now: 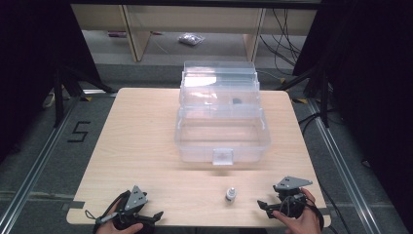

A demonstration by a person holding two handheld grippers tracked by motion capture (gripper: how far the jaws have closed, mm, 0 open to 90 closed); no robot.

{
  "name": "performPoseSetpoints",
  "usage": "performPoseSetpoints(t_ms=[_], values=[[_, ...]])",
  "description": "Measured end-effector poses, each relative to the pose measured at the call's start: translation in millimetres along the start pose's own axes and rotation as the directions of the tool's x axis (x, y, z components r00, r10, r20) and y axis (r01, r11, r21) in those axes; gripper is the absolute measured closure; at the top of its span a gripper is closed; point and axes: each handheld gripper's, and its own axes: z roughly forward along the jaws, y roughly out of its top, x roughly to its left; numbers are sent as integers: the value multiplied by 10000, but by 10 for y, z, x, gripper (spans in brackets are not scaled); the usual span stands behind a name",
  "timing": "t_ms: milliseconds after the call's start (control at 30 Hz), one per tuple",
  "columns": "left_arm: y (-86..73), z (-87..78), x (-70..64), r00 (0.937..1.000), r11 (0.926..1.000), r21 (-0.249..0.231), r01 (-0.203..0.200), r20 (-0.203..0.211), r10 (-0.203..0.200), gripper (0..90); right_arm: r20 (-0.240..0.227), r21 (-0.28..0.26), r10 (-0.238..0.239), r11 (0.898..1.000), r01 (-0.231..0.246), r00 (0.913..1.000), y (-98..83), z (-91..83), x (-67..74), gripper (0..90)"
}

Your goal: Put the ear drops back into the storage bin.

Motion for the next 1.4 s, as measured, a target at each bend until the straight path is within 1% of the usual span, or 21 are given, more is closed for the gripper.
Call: performPoseSetpoints(t_ms=[33,133,167,200,233,267,300,500,533,600,633,700,800,833,967,1000,1033,1100,1200,1333,1400], values=[[-1,2,-1,10000,10000,-3,5,-6,-5,150,-64,304,45,9995,-43,10000,10,-24,-3,187],[-1,2,-2,10000,10000,-2,-1,-1,1,150,-32,307,-61,9995,62,10000,16,-27,-3,190],[-1,3,-4,10000,10000,-28,23,-6,-23,150,-74,397,56,9992,-53,10000,23,-37,8,190],[0,2,-1,10000,10000,-6,8,-13,-8,150,-79,105,129,9999,-128,9999,15,-8,20,191],[0,2,-1,10000,10000,-6,8,-13,-8,150,-79,105,129,9999,-128,9999,15,-8,20,191],[0,2,-2,10000,10000,-13,17,-15,-17,150,-65,175,-145,9997,146,9999,26,-17,7,193],[0,3,-3,10000,10000,2,0,-16,0,150,-116,540,53,9985,-47,9999,42,-42,27,194],[-1,2,-3,10000,10000,-8,9,-15,-9,150,-206,622,-349,9974,361,9992,99,-52,53,205],[0,3,-2,10000,10000,-26,17,-14,-17,150,-245,698,-104,9975,121,9996,107,-58,79,205],[0,2,-3,10000,10000,-34,21,-24,-21,150,-256,512,-726,9960,739,9970,124,-40,56,207],[0,2,-3,10000,10000,-34,21,-24,-21,150,-264,609,-512,9968,527,9983,134,-50,77,208],[2,2,1,10000,10000,1,-16,-17,16,150,-421,546,-893,9943,915,9951,146,-28,68,213],[0,2,-1,10000,10000,-2,-15,-13,15,150,-510,592,-797,9948,826,9955,163,-16,104,216],[1,2,1,10000,10000,7,-23,-14,23,150,-385,705,-525,9960,551,9979,161,-25,136,218],[0,2,-2,10000,10000,-5,-2,-15,2,150,-401,953,-828,9917,863,9958,199,-42,146,218],[1,2,0,10000,10000,-3,-10,-17,10,150,-427,1032,-725,9917,766,9965,222,-45,178,222],[2,2,1,10000,10000,-14,-2,-20,2,150,-427,988,-940,9903,978,9947,230,-35,179,227],[2,1,2,10000,10000,-3,-15,-22,15,150,-479,939,-757,9924,800,9960,233,-26,210,233],[3,4,1,10000,10000,17,-24,-22,24,150,-521,1212,-1228,9843,1283,9911,298,-30,242,237],[1,3,1,10000,10000,17,-23,-19,23,150,-585,1380,-1316,9807,1386,9896,342,-12,283,243],[3,-5,13,9998,9998,140,-170,-39,170,150,-549,1427,-1428,9784,1493,9882,364,1,307,245]])
